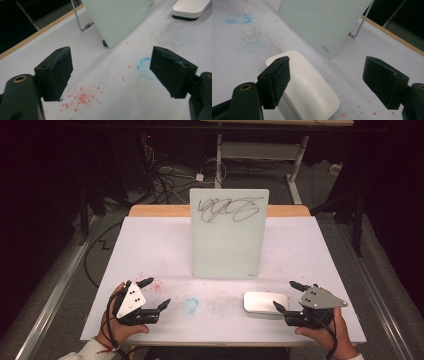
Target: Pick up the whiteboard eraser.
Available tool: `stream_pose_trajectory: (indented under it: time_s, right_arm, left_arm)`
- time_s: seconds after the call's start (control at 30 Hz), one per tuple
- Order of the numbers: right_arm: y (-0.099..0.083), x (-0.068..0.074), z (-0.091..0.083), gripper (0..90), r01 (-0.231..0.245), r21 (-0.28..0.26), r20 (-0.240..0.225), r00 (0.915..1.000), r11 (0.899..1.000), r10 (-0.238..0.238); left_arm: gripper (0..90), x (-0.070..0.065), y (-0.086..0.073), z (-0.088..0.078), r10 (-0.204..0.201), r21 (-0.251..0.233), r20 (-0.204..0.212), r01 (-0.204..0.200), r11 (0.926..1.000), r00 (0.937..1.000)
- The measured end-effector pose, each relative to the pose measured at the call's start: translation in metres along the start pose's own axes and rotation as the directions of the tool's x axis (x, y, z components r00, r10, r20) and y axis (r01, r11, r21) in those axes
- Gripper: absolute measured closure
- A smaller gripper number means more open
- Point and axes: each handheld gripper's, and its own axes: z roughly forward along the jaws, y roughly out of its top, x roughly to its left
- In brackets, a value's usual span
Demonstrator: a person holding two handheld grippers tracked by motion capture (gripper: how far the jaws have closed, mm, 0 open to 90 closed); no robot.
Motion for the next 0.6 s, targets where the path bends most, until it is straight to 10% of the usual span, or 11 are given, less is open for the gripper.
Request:
stream_pose_trajectory:
  time_s: [0.6]
  right_arm:
    - [0.009, -0.034, 0.019, 21.4, 0.076, 0.149, -0.151, 0.9871, 0.986, -0.053]
  left_arm:
    - [18.9, 0.001, -0.007, 0.007, 0.018, 0.089, -0.003, -0.018, 0.9959, 0.9998]
